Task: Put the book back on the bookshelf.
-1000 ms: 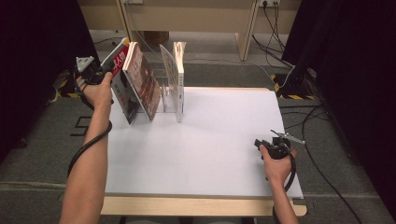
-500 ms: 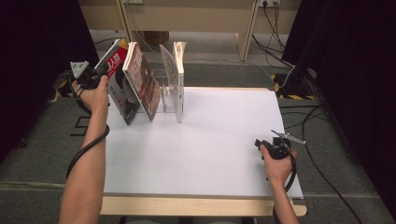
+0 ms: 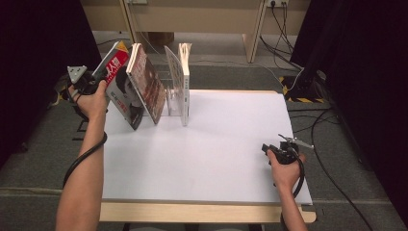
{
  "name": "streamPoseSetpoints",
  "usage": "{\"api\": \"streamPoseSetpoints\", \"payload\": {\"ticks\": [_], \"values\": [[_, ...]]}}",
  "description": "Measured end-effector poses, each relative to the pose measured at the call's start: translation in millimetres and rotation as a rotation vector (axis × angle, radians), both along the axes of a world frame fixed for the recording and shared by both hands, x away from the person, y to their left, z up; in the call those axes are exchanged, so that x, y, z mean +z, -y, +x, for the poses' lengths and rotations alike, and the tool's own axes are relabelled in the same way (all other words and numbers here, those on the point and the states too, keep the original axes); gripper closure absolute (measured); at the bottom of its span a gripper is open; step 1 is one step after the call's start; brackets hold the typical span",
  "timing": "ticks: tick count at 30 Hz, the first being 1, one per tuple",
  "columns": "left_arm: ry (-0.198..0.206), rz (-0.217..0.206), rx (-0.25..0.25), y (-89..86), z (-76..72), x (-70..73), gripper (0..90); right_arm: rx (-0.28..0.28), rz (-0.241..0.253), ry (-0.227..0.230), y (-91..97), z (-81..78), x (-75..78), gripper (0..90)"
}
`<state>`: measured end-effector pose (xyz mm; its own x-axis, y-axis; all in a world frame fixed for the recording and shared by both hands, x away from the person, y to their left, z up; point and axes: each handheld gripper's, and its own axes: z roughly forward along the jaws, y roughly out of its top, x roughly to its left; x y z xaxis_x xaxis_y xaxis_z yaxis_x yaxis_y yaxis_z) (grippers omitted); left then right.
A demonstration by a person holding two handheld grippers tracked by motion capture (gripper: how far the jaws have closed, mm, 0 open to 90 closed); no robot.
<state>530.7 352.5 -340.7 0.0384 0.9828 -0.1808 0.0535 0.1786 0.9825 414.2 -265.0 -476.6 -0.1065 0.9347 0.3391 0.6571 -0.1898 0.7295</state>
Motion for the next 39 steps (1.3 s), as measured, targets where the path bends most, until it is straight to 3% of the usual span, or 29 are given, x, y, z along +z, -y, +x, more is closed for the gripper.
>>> {"api": "streamPoseSetpoints", "payload": {"ticks": [21,24,39], "values": [[-0.054,-0.066,-0.033,-4.2,1.1,-4.4,63.6,0.004,-0.001,-0.005,-1.4,-0.1,-0.2,62.4],[-0.067,-0.089,-0.050,-4.9,0.7,-6.2,62.6,0.004,-0.001,-0.005,-1.3,-0.1,-0.3,62.4],[-0.082,-0.096,-0.050,-7.9,-4.4,-10.7,58.8,0.007,-0.005,-0.005,-2.5,0.3,-1.0,62.4]]}}
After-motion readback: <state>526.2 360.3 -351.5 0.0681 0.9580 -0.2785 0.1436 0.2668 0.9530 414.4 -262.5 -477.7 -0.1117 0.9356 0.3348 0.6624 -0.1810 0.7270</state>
